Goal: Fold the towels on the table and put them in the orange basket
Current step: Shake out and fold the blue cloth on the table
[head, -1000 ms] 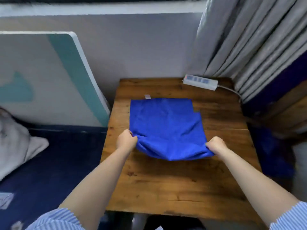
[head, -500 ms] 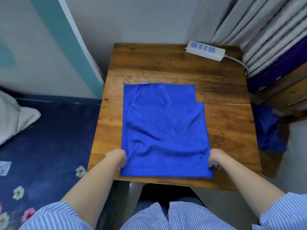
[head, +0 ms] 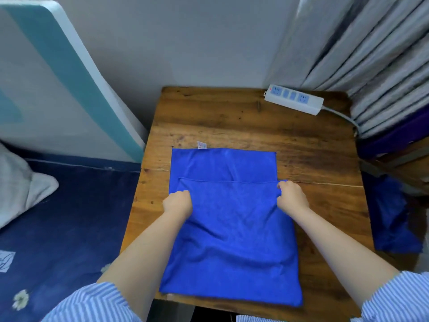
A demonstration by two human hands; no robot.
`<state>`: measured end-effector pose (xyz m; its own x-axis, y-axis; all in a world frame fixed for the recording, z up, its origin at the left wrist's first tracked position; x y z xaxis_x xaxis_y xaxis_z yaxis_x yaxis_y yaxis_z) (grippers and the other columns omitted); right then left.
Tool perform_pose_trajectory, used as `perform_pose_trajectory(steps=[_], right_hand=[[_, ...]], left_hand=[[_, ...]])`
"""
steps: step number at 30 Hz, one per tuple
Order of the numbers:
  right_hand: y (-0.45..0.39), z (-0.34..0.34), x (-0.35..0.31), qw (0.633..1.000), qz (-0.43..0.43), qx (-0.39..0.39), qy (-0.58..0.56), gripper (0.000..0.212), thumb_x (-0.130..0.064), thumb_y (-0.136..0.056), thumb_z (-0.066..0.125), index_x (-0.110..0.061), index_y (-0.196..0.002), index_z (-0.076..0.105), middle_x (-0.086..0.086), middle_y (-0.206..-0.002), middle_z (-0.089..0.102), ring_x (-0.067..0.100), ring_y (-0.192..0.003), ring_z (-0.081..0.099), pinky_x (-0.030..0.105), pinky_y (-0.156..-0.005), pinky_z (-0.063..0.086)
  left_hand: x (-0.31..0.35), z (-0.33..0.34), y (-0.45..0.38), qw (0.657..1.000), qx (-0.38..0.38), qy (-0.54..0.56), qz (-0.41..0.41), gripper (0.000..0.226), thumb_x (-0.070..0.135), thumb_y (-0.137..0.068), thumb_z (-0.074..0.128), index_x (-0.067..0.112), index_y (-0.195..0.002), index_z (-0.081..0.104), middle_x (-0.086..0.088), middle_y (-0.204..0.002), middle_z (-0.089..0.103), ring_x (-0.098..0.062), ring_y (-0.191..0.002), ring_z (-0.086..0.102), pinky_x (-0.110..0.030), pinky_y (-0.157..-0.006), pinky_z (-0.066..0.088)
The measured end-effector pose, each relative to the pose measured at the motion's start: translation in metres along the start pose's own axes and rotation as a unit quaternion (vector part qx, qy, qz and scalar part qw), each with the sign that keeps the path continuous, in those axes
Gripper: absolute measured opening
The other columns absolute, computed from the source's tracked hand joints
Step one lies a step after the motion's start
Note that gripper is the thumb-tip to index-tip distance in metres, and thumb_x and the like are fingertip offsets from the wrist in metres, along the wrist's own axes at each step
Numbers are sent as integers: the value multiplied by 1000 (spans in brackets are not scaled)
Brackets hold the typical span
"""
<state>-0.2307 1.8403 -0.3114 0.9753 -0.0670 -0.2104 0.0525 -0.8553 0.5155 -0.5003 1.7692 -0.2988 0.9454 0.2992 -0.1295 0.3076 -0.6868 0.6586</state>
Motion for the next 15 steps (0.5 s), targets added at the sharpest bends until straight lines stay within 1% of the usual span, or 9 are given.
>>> perform_pose_trajectory(steps=[3, 5, 8, 10, 11, 12, 13, 14, 15], right_hand=[[-24, -5, 1, 1000, -26, -2, -15, 48, 3, -84, 39, -9, -130, 43, 9, -138, 41, 28, -129, 33, 37, -104, 33], [-40, -6, 6, 999, -39, -10, -4, 50, 2, -85, 40, -11, -133, 40, 7, -140, 38, 27, -130, 31, 37, -105, 33], [-52, -4, 15, 999, -30, -27, 0, 48, 0, -86, 43, -13, -133, 40, 10, -132, 41, 28, -123, 39, 37, -97, 39], [-58, -3, 20, 998, -18, -61, -20, 44, -2, -85, 47, -10, -128, 43, 13, -123, 46, 30, -115, 47, 33, -91, 41], [-59, -3, 21, 996, -23, -76, -28, 39, -2, -84, 49, -9, -122, 48, 13, -115, 50, 30, -111, 50, 30, -87, 41], [-61, -3, 23, 996, -31, -81, -32, 29, -1, -82, 50, -8, -110, 55, 12, -104, 51, 29, -106, 52, 29, -82, 39], [-62, -5, 24, 996, -33, -80, -35, 17, 0, -80, 51, -10, -93, 57, 8, -91, 48, 29, -98, 53, 29, -76, 37], [-61, -8, 24, 995, -37, -79, -43, 15, 0, -79, 52, -14, -76, 53, 3, -81, 42, 28, -89, 51, 29, -69, 31], [-61, -11, 24, 994, -42, -82, -55, 24, 1, -77, 53, -18, -65, 45, -1, -74, 37, 25, -81, 47, 28, -63, 25]], left_hand=[[6, -7, -21, 1000, 12, 1, -3, 32, 3, -91, 33, 7, -121, 42, -10, -126, 50, -26, -118, 45, -33, -87, 44], [13, -10, -37, 1000, 24, -7, 11, 32, 5, -92, 34, 8, -123, 41, -9, -129, 46, -26, -122, 41, -34, -91, 43], [21, -11, -52, 997, 61, -15, 37, 30, 5, -91, 36, 10, -119, 43, -6, -126, 46, -24, -119, 41, -32, -88, 42], [24, -11, -63, 995, 82, -19, 46, 30, 4, -89, 38, 11, -117, 43, -5, -122, 47, -23, -116, 42, -31, -84, 41], [23, -11, -67, 995, 89, -27, 47, 30, 3, -89, 38, 11, -117, 44, -5, -121, 48, -24, -114, 43, -31, -83, 39], [22, -12, -69, 993, 93, -47, 51, 30, 3, -88, 38, 12, -116, 45, -5, -119, 49, -24, -114, 44, -31, -84, 38], [20, -12, -72, 992, 93, -69, 55, 30, 4, -88, 38, 12, -116, 47, -5, -118, 51, -25, -114, 44, -30, -85, 38], [17, -14, -74, 991, 90, -82, 59, 30, 4, -89, 38, 12, -115, 49, -5, -116, 52, -25, -114, 43, -30, -85, 38], [13, -16, -75, 991, 86, -85, 62, 29, 6, -89, 38, 12, -114, 52, -6, -115, 52, -25, -113, 42, -30, -85, 39]])
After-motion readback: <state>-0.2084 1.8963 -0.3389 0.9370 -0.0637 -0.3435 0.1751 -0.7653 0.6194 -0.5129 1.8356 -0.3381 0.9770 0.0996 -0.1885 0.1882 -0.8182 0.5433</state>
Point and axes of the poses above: each hand's wrist, its own y-axis away from the middle knuckle, its own z-axis out of the palm, x = y × z, the point moved 3 cm from there along -y, towards the middle knuckle
